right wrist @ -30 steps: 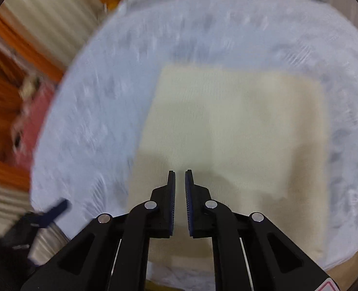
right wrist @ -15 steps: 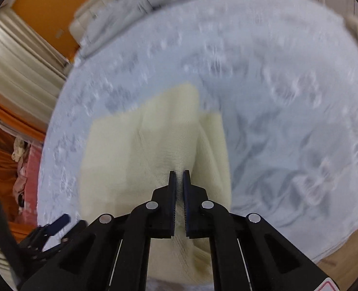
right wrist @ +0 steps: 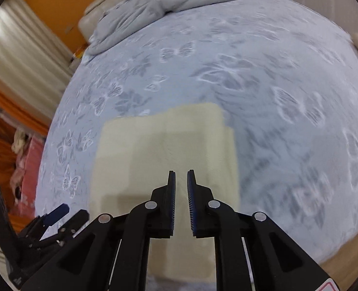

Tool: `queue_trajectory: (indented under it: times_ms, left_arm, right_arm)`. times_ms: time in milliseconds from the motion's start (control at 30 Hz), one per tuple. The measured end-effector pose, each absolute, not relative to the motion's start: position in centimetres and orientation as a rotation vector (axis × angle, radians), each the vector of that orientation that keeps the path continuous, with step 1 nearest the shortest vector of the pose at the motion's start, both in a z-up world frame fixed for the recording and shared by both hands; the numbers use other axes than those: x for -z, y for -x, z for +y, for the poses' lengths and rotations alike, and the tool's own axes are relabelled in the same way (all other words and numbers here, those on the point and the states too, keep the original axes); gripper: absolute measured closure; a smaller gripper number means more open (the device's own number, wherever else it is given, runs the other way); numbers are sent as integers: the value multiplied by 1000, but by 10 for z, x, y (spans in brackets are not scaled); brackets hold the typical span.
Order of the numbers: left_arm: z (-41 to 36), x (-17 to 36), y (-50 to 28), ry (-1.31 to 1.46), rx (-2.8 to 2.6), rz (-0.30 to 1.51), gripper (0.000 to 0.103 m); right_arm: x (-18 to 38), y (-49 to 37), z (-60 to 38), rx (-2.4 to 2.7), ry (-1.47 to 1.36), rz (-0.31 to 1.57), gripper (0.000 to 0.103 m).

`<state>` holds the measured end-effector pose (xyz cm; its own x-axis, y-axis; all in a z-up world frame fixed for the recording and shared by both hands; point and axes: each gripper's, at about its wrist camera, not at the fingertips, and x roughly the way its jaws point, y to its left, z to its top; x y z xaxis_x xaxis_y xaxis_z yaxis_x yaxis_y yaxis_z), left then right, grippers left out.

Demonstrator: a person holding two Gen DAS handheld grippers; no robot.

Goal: Fold small clothes

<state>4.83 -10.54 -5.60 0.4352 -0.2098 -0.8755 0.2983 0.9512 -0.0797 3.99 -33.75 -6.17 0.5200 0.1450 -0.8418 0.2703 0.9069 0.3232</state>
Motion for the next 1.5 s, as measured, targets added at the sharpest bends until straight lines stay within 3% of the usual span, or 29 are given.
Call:
queue_trajectory:
  times_ms: [133, 233, 400, 500, 567, 700, 767, 800, 833, 867, 900, 1100, 1200, 1267, 1333, 1367, 1433, 1500]
  left_arm:
    - [-125, 75, -79, -169, 266, 1095, 33]
    - [-127, 98, -95, -171, 257, 1147, 26]
    - [-103, 77, -83, -81, 296, 1145, 28]
    - [-88, 66, -60, -66, 310, 1121, 28]
    - [-87, 73, -46, -80, 321, 1147, 28]
    - [-86, 88, -36, -76, 302, 1149, 27]
    - [-83, 76, -40, -33, 321, 1163, 28]
    - [-79, 68, -42, 4, 339, 1148, 27]
    - [-76, 62, -44, 36, 353, 1129, 25]
    - [-74, 57, -49, 68, 365, 1113, 14]
    - [-75, 55, -53, 92, 368, 1109, 9]
    - [-89, 107, -97, 221, 387, 1279, 9]
    - [-97, 134, -104, 251, 413, 1352, 7]
    - [-99, 145, -105, 303, 427, 1387, 7]
    - [-98, 145, -107, 331, 420, 1395, 18]
    - [-100, 138, -105, 312, 418, 1387, 23]
    - [-102, 126, -101, 279, 427, 1367, 42]
    - [-105, 105, -92, 245, 452, 1340, 48]
  right_arm:
    - [142, -91, -334, 145, -346, 1253, 103]
    - [121, -87, -340, 135, -404, 1212, 103]
    - [69, -12, -338, 95, -440, 1118, 98]
    - [90, 17, -330, 111, -438, 1207, 98]
    - [134, 21, -327, 135, -399, 1293, 102]
    - [118, 19, -332, 145, -429, 1286, 99]
    - [92, 20, -337, 129, -448, 1208, 78]
    - [82, 20, -340, 136, -439, 1167, 39]
    - [74, 20, -344, 159, -415, 1109, 9]
    - [73, 17, -349, 167, -398, 1061, 7]
    - [75, 12, -351, 155, -393, 1057, 7]
    - [152, -35, -368, 56, -587, 1235, 9]
    - [170, -37, -366, 23, -721, 1219, 6]
    - [170, -39, -364, 17, -743, 1188, 24]
    - [162, -38, -361, -6, -751, 1160, 59]
    - [155, -38, -360, -5, -748, 1148, 63]
    - [134, -32, -360, -4, -739, 1106, 68]
    - [114, -20, -353, -3, -725, 1069, 68]
